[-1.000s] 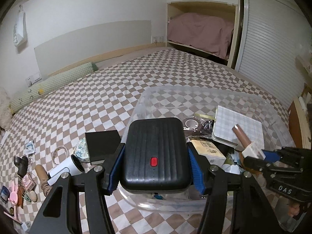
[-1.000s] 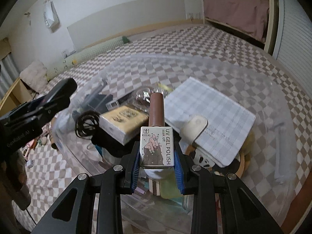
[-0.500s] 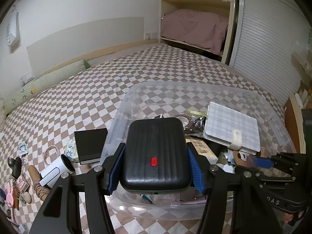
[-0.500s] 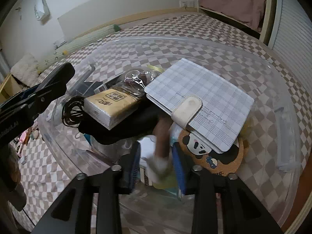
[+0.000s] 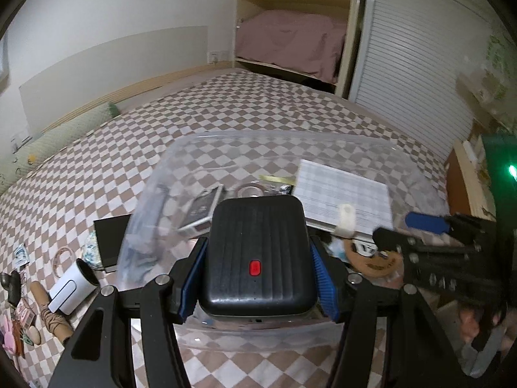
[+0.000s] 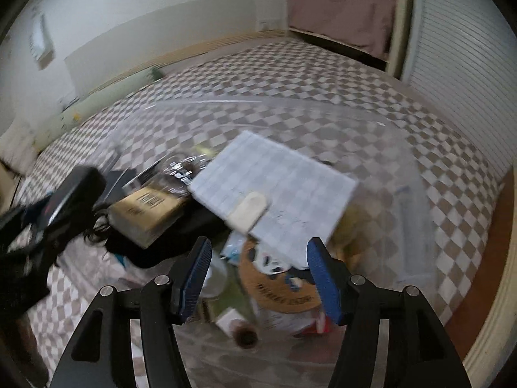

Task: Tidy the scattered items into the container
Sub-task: 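Lower the power bank and nail polish into the clear box and open both tools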

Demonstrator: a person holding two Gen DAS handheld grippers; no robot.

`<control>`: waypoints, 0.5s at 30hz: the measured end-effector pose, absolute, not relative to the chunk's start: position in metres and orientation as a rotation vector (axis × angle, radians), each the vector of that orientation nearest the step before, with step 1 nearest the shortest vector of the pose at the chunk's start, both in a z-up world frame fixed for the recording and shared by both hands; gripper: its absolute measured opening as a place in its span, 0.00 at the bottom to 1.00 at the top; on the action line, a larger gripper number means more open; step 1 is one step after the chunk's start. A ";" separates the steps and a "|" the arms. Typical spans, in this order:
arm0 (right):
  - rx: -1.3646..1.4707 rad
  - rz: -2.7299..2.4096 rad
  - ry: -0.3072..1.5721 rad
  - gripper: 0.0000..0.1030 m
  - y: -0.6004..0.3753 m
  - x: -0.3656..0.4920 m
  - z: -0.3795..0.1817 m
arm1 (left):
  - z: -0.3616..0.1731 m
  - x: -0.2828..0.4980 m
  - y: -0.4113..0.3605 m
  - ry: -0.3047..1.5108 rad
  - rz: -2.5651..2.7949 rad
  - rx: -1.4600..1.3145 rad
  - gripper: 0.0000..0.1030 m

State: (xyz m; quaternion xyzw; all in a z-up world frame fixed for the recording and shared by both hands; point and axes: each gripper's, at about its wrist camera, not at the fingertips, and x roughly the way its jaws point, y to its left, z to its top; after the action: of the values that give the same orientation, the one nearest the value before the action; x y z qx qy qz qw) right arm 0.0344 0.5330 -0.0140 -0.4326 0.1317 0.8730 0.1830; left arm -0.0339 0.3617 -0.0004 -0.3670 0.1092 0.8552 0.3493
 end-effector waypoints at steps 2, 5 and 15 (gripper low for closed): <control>-1.214 2.439 0.400 0.60 0.541 0.037 -0.015 | -0.002 -0.028 0.367 0.292 2.189 -0.951 0.58; -1.208 2.414 0.440 0.60 0.549 0.041 -0.016 | -0.006 -0.021 0.374 0.309 2.150 -0.957 0.58; -1.188 2.385 0.502 0.60 0.552 0.048 -0.011 | -0.016 -0.016 0.390 0.351 2.094 -0.955 0.58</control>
State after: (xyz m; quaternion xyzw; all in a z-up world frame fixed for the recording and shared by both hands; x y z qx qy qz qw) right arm 0.0483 0.5520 -0.0110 -0.4282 0.1809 0.8593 0.2134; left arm -0.0161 0.3896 -0.0164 -0.3767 0.1384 0.8262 0.3955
